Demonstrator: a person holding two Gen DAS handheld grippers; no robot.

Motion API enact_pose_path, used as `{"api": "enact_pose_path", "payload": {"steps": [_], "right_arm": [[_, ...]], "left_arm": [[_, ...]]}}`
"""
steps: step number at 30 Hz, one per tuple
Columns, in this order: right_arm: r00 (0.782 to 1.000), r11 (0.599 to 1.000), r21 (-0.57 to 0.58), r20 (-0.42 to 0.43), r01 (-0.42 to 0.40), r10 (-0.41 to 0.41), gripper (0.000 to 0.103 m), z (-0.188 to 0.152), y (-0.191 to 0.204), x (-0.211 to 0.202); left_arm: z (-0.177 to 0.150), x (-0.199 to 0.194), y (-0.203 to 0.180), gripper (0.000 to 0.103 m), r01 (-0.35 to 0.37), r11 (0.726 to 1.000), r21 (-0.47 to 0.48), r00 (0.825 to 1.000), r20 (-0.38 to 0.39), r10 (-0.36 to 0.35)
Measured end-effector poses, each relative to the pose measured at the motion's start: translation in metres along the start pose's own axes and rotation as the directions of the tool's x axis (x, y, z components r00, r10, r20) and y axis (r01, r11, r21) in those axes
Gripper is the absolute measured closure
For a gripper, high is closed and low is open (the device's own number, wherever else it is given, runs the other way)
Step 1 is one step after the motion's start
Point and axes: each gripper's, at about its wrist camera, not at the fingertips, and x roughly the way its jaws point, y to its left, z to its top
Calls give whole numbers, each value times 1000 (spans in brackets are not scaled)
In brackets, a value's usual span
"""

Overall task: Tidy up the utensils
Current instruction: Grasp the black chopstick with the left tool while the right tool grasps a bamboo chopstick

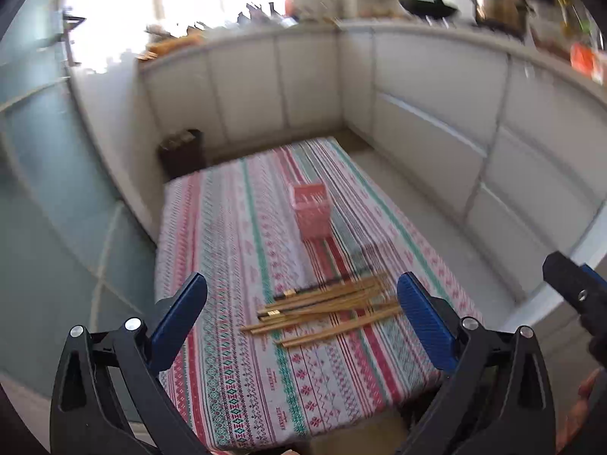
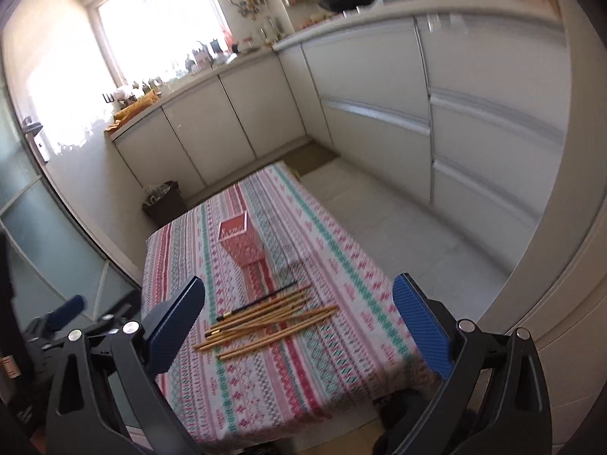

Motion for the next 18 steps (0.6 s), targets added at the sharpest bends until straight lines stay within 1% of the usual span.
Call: {"api": "enact_pose_path", "payload": {"steps": [1,2,3,5,6,7,9,10,12,13,14,16,18], "right_arm": [[997,998,58,-70,-24,28,6,-2,-13,20],[988,992,119,-137,-49,65,6,-5,-26,42],[976,983,172,-194,-69,102,6,-10,-37,62],[950,965,255,-277,-68,140,6,-18,-54,98],[943,957,282,-300,-60,147,6,-24,-60,114],[935,952,303,-321,-51,152,6,-29,-65,129],[926,947,320,-350,-26,144,6,-37,-72,156],[922,946,324,-363,-12,137,6,-40,-75,168],[914,940,340,-383,5,134,6,-42,-83,192],[913,936,352,-386,15,130,6,-43,-86,201],[912,931,363,-391,25,128,6,-42,-91,208],[902,918,396,-409,36,141,6,-41,-98,219],[887,897,442,-421,18,190,6,-40,-102,229]], "left_arm": [[5,29,-5,7,51,997,58,996,-73,-47],[7,55,-11,7,74,992,99,991,-120,-62],[11,79,-15,7,87,987,136,985,-158,-65],[14,124,-27,7,151,968,198,968,-228,-105],[18,145,-32,7,178,957,227,957,-267,-115],[21,166,-36,7,213,943,255,942,-311,-128],[25,203,-45,7,287,910,300,910,-384,-160],[29,220,-49,8,315,891,328,894,-417,-163],[29,248,-56,15,376,847,375,866,-467,-178],[29,261,-58,22,406,822,398,852,-490,-183],[28,273,-60,29,425,801,422,842,-509,-179],[26,292,-60,35,469,763,446,816,-549,-181],[24,306,-59,37,511,734,448,793,-575,-201]]}}
